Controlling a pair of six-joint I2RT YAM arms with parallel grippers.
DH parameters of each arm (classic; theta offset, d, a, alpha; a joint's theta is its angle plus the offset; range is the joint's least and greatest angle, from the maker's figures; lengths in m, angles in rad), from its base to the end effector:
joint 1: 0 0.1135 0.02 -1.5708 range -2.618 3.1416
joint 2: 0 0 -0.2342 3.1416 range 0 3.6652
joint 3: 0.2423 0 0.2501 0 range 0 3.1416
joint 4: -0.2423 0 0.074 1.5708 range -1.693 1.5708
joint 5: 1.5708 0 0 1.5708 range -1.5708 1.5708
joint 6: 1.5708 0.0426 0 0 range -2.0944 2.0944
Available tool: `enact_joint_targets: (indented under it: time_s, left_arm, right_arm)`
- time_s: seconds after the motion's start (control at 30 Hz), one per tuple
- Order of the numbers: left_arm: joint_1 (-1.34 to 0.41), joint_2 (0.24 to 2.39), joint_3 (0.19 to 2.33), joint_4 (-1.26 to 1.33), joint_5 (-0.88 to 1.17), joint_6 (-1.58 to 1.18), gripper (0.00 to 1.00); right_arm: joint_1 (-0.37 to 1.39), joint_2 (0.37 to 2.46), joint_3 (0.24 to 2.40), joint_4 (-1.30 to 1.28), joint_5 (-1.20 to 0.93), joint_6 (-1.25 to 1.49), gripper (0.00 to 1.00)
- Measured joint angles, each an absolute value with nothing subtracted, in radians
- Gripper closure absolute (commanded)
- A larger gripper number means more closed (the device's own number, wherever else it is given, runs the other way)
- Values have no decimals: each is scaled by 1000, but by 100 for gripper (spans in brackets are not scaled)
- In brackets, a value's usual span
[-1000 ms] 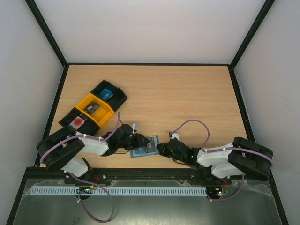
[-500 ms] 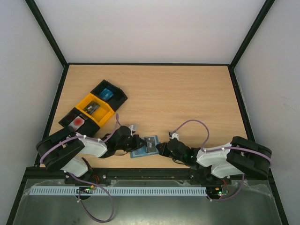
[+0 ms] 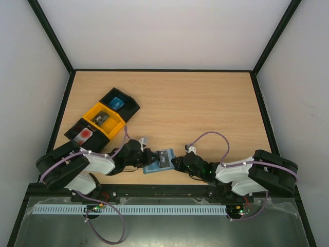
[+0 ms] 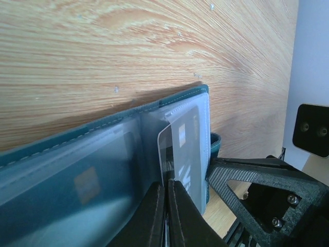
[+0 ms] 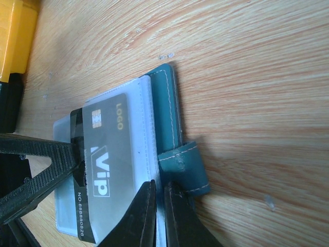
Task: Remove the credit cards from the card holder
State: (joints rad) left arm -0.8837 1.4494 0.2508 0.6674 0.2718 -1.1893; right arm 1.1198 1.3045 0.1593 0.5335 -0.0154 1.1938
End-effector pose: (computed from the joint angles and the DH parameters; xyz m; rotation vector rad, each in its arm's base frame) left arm 0.1402 -0.1889 0.0834 -0.1850 2.4720 -1.3893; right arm 0.0904 0.1881 0.0761 0.0828 2.5065 1.2018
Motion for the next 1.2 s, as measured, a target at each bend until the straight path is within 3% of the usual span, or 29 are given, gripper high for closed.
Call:
enact_joint_targets:
  time_s: [0.4,0.93,1.2]
  left_arm:
    - [-853,1336,191,627,265,-1188,97]
    - [-836,1086,178,383,179,-1185,97]
    - [-831,967,178,288,126,-1190,97]
  right_arm:
    - [1120,1308,159,538,-9,1194,94]
    - [1121,1307,163,532,-7,1194,93]
    - [1122,1249,190,419,-3,1188,79]
